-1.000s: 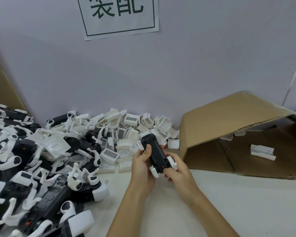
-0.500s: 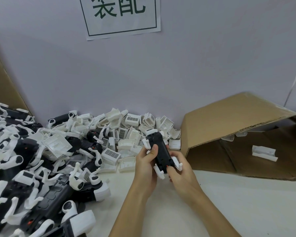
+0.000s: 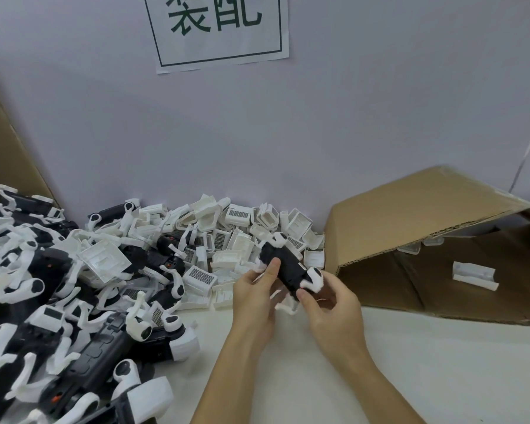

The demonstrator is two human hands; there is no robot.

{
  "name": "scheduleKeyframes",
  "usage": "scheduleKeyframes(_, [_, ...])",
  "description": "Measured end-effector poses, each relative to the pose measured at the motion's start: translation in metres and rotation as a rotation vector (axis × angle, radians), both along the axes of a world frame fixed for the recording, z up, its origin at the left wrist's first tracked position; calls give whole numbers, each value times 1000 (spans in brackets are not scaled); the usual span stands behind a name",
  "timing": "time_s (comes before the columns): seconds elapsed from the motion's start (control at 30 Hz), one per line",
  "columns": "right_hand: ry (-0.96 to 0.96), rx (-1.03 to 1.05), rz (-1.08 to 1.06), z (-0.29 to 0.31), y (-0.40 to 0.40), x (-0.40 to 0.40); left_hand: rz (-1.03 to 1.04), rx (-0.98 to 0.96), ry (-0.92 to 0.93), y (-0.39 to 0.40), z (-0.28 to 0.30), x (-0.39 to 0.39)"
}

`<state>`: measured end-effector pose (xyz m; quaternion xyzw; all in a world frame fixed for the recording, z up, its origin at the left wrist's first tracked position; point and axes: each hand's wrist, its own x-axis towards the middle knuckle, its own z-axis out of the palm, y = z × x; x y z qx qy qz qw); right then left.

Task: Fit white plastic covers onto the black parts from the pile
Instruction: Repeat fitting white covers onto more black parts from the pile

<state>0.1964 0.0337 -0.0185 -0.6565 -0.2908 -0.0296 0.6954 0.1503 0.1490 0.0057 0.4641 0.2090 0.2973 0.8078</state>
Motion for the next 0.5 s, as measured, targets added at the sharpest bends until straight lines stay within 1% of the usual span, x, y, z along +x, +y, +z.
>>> scheduleKeyframes(0.17, [-284, -17, -212, -1, 1, -4, -22, 100, 121, 3, 7, -4])
scheduleKeyframes(0.23, [-356, -23, -266, 0, 1, -6, -94, 142, 143, 4, 14, -7])
scheduleKeyframes(0.37, [-502, -17, -364, 0, 1, -6, -211, 122, 162, 8, 23, -10])
scheduleKeyframes(0.43, [-553, -25, -382, 0, 1, -7, -252, 88, 135, 9, 26, -13])
scheduleKeyframes(0.5, [-579, -47, -392, -1, 2, -8, -305, 36, 57, 11, 28, -17])
